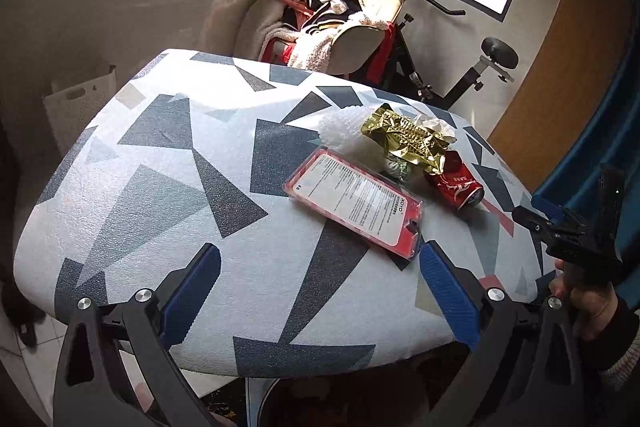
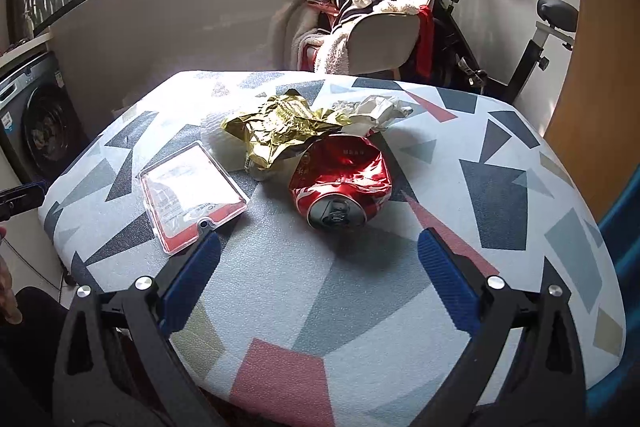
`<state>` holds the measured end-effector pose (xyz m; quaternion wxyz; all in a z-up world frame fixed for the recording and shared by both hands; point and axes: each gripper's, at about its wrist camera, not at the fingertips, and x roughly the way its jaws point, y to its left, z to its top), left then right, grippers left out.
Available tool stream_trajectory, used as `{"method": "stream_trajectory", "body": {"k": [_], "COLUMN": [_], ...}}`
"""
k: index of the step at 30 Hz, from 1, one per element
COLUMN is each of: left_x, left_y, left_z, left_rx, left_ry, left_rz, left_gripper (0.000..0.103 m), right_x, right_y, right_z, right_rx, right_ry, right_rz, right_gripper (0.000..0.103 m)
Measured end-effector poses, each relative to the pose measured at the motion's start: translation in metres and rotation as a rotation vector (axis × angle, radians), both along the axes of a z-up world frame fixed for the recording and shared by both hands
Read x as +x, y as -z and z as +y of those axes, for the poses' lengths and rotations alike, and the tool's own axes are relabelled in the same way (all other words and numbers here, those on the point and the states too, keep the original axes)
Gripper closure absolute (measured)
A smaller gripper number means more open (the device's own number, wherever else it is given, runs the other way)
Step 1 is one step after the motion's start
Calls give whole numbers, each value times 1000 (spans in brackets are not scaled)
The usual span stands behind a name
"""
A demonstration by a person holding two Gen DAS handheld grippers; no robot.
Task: Collect trash
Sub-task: 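Move the right tool to the crushed red can and grasp it, then grasp the clear red-edged card case with the left tool while the right tool holds the can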
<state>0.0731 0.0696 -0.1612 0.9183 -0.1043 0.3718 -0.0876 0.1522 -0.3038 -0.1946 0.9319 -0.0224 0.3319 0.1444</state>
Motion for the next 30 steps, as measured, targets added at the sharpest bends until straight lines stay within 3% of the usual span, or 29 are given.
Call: {"method": "stream_trajectory", "body": {"k": [5, 8, 11, 15, 20, 24, 25, 27, 30], "left_x": [9, 16, 22, 29, 35, 36, 36, 37, 37], "left_y": [6, 11, 16, 23, 31, 34, 35, 37, 38], "left_z": [4, 9, 14, 17, 17, 14, 14, 13, 13], "left_rx": [-10, -53, -112, -173, -197, -211, -215, -227, -250], "left_ry": [-15, -23, -30, -39, -34, -20, -18, -14, -13], "left_rz": [21, 46, 81, 115, 141, 146, 149, 153, 162], "left_gripper": [6, 7, 15, 19, 22, 23, 23, 23, 24], "right_x": [59, 94, 126, 148, 155, 152, 150, 145, 137], "right_y": [1, 10, 25, 38, 55, 56, 54, 49, 40], "right_z": [-18, -17, -16, -9, 5, 15, 18, 24, 19], "right_rx": [62, 36, 17, -13, -9, 29, 35, 12, 86], "right_ry": [65, 67, 58, 33, -52, -112, -132, -150, -186], "right_rz": [57, 101, 173, 229, 291, 297, 296, 279, 269], "right_gripper": [6, 8, 8, 11, 22, 40, 52, 58, 77]}}
